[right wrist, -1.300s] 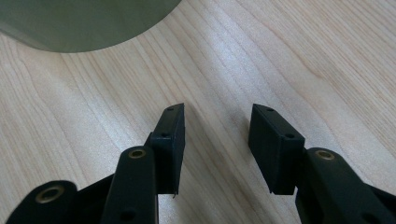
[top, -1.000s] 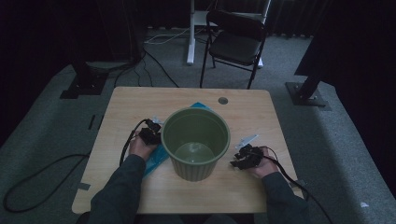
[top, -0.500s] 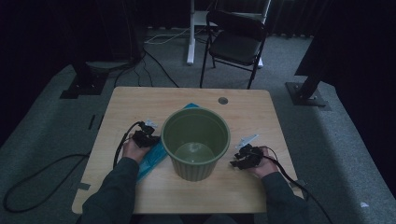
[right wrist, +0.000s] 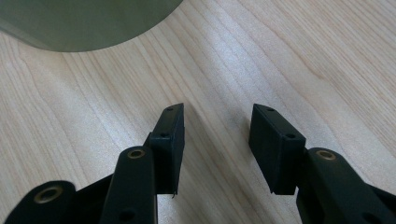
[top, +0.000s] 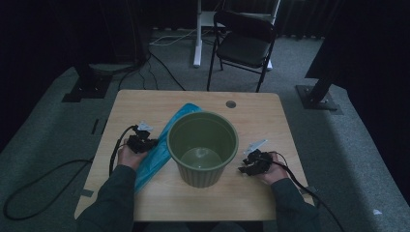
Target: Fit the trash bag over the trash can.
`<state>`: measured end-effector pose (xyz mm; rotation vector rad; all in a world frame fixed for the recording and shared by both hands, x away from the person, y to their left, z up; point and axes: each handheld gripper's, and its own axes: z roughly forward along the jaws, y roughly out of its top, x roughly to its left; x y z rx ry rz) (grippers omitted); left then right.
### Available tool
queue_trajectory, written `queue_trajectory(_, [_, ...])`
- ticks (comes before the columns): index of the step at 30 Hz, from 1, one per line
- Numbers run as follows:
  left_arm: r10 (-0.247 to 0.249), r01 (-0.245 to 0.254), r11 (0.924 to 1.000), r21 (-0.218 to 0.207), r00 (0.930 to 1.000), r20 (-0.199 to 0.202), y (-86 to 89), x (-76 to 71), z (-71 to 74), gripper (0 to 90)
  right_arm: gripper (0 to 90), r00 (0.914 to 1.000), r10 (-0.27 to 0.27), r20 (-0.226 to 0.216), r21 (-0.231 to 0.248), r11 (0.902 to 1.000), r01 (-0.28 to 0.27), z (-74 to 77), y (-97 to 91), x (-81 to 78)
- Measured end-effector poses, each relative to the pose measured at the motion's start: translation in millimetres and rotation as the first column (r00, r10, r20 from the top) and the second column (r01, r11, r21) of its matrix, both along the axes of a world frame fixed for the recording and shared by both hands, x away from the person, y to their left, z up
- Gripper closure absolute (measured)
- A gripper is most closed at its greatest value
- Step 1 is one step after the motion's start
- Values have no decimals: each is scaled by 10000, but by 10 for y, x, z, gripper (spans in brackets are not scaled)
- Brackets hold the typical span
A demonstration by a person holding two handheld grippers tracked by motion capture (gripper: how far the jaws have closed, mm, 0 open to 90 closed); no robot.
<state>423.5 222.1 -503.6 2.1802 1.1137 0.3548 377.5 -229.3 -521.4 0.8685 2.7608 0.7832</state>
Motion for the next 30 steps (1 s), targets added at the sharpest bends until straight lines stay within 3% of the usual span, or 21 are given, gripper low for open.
queue_trajectory(24, [-354,369,9989,-288,9980,529,48,-163,177,894,540,10000,32,2,-21,10000,-32,0,1,-9])
queue_trajectory(30, [-288,332,9976,-613,9971,703,124,-197,244,894,540,10000,43,-3,-21,10000,-43,0,0,-8])
